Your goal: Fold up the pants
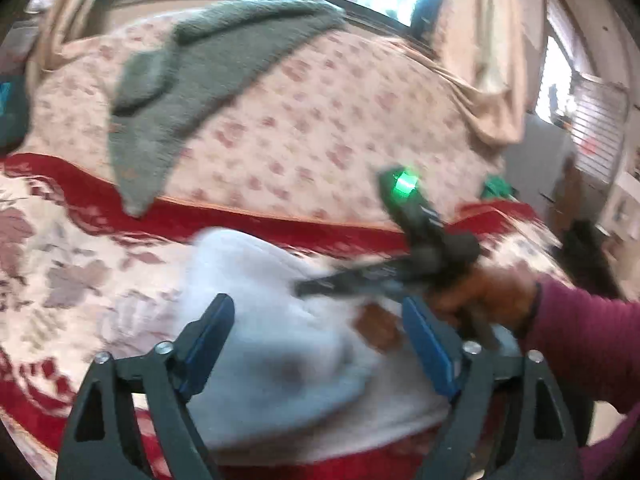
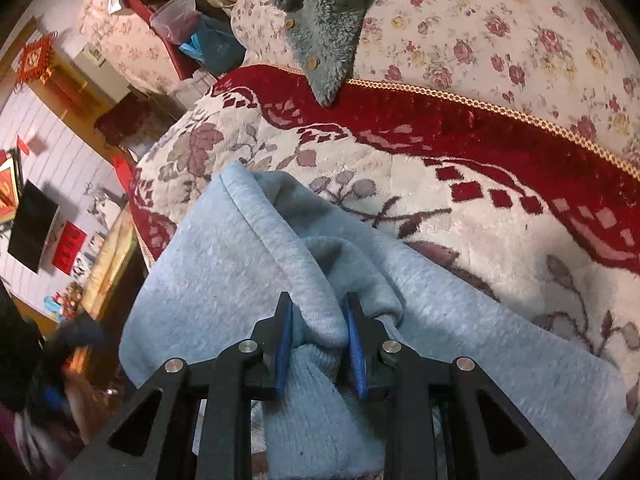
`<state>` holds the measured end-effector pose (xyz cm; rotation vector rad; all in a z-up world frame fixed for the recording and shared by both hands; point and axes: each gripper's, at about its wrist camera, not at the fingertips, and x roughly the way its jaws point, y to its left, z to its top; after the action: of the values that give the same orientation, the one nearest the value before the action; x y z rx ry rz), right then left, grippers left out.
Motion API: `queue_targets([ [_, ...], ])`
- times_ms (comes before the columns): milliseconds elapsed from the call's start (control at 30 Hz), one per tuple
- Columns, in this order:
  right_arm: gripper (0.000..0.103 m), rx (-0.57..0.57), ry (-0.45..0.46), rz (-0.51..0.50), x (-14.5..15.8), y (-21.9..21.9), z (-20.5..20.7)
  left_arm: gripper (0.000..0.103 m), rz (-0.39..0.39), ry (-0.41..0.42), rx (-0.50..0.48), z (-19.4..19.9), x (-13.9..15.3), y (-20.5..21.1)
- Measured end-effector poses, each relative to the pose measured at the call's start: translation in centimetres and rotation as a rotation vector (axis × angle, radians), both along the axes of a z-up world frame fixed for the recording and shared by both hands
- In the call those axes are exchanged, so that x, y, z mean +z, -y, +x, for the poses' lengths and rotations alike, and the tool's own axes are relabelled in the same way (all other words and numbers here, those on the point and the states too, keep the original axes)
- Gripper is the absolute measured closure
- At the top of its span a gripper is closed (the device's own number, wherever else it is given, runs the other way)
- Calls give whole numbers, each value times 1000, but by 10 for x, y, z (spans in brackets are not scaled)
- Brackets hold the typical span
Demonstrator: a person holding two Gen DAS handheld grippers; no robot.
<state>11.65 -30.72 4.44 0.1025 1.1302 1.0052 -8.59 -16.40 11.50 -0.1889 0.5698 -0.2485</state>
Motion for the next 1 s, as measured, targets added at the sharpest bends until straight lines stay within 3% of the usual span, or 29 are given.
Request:
queue_targets([
  [167, 76, -8, -1, 49, -1, 8, -3, 18, -30, -186, 101, 25, -69, -21],
  [233, 75, -10, 23, 80, -5, 12, -8, 18, 45, -172, 119, 25, -85, -12],
  [333, 72, -20, 61, 73, 1, 12, -13, 16, 83, -158, 108, 25, -77, -3],
  [400, 61, -39, 90, 31, 17, 12, -17, 16, 71, -156, 93, 28, -71, -9],
  [467, 56, -62, 225, 15, 48, 10, -31, 16, 51, -153, 98, 25, -73, -13],
  [533, 56, -74, 307, 66, 75, 6, -40, 16, 47, -147, 104, 24, -73, -11],
  [667, 52, 20, 227, 137, 84, -32, -37, 16, 84, -134, 115, 20, -69, -4],
  [767, 55, 105, 173, 87, 60, -63, -38, 16, 72, -126, 108, 12, -61, -7],
  [833, 61, 88, 172, 37, 43, -63, -37, 16, 56, -99, 90, 2, -52, -10],
  [900, 78, 28, 154, -21, 25, -52, -29, 16, 58, -46, 82, -7, -41, -11],
  [967, 88, -13, 136, -20, 15, -33, -22, 16, 51, 15, 82, -10, -30, -12],
  [1000, 89, -25, 121, 2, 11, -25, -22, 16, 43, 26, 82, -7, -28, -13],
])
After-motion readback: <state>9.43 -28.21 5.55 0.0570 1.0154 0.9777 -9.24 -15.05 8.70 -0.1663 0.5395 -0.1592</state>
